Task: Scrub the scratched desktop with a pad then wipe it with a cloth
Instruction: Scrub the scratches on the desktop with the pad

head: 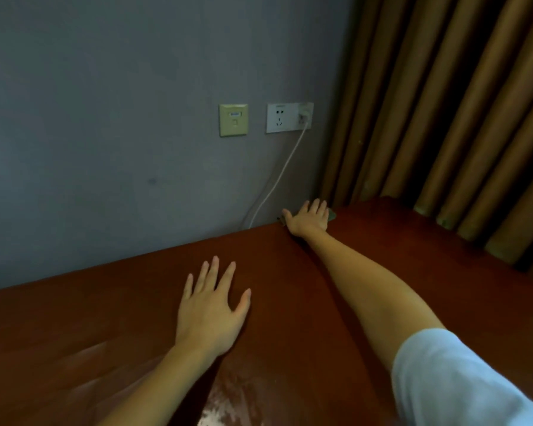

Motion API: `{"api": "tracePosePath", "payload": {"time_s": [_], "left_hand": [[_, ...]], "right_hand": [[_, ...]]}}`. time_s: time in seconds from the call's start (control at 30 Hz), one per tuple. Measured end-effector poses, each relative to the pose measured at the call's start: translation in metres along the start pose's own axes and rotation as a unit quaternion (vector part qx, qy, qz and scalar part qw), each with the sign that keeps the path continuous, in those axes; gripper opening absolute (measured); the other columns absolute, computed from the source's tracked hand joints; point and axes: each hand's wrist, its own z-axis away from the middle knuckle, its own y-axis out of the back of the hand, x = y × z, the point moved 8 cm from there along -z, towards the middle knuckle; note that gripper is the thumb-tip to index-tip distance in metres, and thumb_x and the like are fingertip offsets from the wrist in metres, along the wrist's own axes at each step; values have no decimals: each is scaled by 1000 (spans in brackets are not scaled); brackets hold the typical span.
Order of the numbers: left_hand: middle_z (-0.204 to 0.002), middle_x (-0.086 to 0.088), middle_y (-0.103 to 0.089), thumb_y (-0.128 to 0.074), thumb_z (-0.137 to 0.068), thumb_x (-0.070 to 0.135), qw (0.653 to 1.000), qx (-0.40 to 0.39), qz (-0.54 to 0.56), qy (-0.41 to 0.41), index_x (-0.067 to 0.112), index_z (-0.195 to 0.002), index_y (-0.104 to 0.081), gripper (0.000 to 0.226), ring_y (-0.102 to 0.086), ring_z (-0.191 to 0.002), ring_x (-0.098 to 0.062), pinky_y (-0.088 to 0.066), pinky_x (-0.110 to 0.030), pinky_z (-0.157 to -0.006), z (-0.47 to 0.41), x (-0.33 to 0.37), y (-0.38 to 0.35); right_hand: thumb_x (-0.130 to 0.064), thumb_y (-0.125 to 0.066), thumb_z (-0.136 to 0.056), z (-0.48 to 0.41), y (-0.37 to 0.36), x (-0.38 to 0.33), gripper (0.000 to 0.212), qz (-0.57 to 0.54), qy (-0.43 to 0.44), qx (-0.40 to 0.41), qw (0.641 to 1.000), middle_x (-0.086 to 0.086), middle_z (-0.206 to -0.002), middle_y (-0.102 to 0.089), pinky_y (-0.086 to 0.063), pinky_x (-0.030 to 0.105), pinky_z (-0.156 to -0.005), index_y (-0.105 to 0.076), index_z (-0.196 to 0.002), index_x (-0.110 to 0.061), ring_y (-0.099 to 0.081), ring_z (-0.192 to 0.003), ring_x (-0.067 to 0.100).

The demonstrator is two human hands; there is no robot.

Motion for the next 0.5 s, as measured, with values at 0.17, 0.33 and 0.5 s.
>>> {"api": "tracePosePath", "payload": {"time_s": [0.17,0.33,0.5], "left_hand": [[-161,2,0,-21,-96,61,1000,-5,18,4,32,-153,-11,65,4,-148,-13,3,-34,-121,2,2,3],[-161,-4,-2,-20,-101,47,999,-26,13,30,22,-153,-10,59,1,-148,-18,-1,-36,-121,25,8,8],[-161,-5,6,-16,-101,46,998,-55,-5,33,21,-154,-2,59,7,-148,-21,4,-38,-120,94,22,11]], "right_hand": [[-65,-14,-94,49,-1,16,80,4,46,-2,999,15,-158,13,0,42,-119,2,-152,-12,11,-146,32],[-67,-12,-93,139,-4,46,80,12,77,-7,997,13,-158,14,1,41,-119,3,-153,-16,12,-146,30],[-68,-13,-92,234,0,97,80,12,92,-10,996,11,-159,12,0,41,-120,2,-153,-18,11,-147,28]]}}
